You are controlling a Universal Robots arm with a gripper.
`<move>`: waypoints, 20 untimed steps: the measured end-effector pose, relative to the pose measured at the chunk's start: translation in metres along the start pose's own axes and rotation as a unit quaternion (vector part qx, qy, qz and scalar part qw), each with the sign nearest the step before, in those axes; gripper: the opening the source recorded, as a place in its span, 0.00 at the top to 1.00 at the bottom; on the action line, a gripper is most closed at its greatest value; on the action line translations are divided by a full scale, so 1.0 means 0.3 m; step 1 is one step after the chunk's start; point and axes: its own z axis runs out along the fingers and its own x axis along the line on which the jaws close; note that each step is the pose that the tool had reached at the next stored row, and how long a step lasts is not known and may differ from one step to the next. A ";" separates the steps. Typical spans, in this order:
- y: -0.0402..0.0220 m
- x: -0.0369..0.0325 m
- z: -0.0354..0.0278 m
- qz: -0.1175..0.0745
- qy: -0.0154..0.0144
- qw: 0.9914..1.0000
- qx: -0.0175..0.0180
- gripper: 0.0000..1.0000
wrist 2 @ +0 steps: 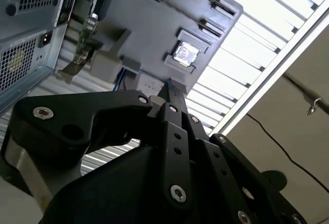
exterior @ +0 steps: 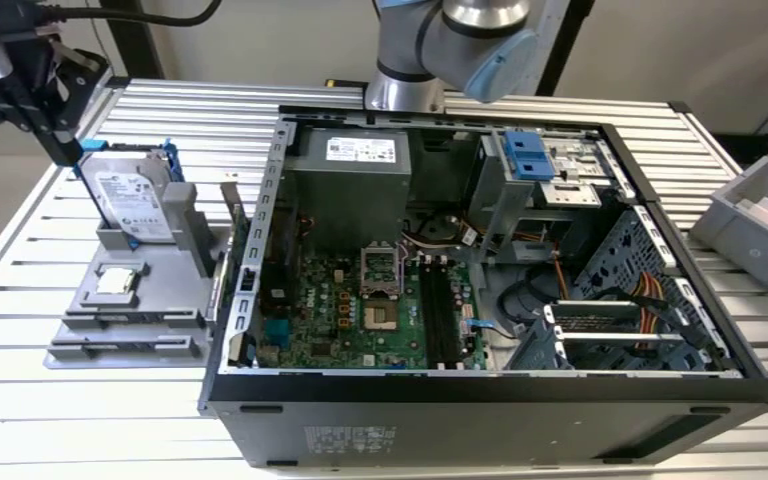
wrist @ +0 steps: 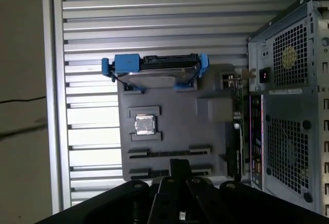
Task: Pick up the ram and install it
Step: 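Reach for the ram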
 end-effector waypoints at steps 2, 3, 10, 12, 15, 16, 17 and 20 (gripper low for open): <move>-0.014 -0.001 -0.001 0.000 0.000 1.000 0.000 1.00; -0.020 -0.001 -0.001 -0.001 0.000 1.000 0.000 1.00; -0.061 -0.003 -0.003 -0.004 0.000 1.000 0.000 1.00; -0.073 -0.004 -0.004 -0.005 0.000 1.000 0.000 1.00; -0.086 -0.005 -0.005 -0.008 0.000 1.000 0.000 1.00; -0.090 -0.005 -0.005 -0.008 0.000 1.000 0.000 1.00; -0.095 -0.006 -0.005 -0.010 0.001 1.000 0.000 1.00; -0.108 -0.007 -0.006 -0.012 0.001 1.000 0.000 1.00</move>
